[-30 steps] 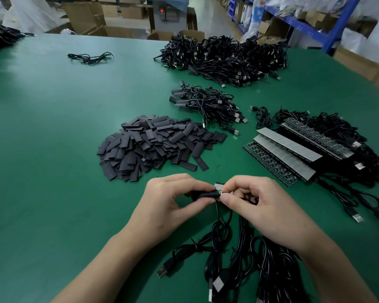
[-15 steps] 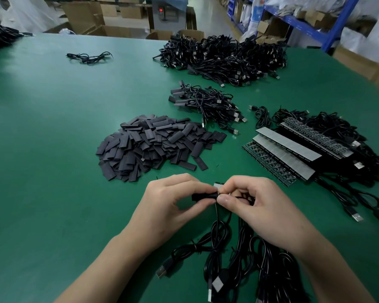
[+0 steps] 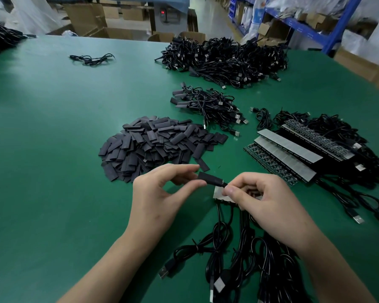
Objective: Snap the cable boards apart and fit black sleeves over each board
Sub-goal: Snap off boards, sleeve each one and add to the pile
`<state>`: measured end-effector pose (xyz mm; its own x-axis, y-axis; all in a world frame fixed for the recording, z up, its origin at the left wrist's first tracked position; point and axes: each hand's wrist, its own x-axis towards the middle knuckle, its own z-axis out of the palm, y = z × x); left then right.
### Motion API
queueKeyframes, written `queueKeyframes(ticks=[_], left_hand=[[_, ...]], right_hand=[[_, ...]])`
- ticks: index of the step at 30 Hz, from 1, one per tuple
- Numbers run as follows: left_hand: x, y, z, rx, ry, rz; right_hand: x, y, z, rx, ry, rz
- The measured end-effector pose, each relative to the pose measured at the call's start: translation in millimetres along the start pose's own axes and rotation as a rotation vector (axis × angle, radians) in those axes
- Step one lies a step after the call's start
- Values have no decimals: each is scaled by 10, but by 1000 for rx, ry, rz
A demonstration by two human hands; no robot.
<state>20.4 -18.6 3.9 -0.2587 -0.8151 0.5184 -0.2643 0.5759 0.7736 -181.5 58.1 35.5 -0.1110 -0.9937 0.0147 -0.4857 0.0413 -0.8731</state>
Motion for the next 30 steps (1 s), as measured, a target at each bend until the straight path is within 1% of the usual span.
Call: queueKeyframes(ticks=[3,6,12,18,20,24,28,30], left_hand=[[-20,18,32,-19,29,-44],[-33,20,56,-55,17,-60],[-31,17,61,-44,-9,-6],[-28,7,62,-72,-18,33],[-24,-4,65,-104,-10,-19],[-29,-28,89,-297,-25,-206],[-9,-14,108,-536,-29,-308],[-1,-7,108,-608,-47,-338]], right_hand=[[-3,6,41,0,23,-10],[-12,19,80,-5,38,-16],[2,2,103,28,69,-2],[-4,31,117,2,60,19],[7,37,115,41,60,17],[-4,17,105,66,32,7],[-10,-4,93,36,-9,2],[-8,-7,79,46,-17,-3]])
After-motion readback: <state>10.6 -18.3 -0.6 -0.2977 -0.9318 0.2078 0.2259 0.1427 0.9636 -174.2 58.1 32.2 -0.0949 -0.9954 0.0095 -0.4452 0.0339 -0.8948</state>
